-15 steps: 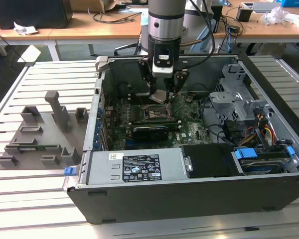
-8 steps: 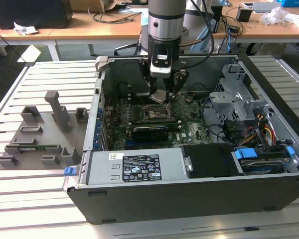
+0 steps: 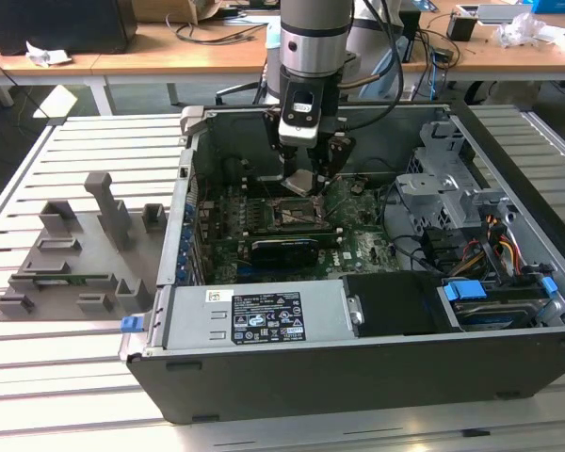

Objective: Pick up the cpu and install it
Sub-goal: 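Place the cpu into insertion slot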

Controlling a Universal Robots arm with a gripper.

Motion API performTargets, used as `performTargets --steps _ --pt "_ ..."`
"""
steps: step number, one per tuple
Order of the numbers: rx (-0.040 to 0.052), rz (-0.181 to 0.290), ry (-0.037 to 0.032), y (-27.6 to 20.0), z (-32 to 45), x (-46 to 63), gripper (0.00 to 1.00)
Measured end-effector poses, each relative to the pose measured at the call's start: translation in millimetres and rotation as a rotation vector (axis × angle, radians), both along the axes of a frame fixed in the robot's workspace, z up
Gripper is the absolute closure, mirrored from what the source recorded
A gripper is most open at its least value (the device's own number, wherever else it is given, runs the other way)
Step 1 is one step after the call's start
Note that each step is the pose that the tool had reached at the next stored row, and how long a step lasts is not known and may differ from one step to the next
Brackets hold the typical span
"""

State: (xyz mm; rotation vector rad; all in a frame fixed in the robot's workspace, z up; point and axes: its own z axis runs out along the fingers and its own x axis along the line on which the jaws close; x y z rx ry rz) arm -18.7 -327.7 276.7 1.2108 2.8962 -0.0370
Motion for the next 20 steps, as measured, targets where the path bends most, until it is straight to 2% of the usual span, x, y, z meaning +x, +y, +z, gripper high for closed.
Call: performTargets --steps 20 --pt "0.0 -0.125 0.0 0.0 0.0 0.0 0.45"
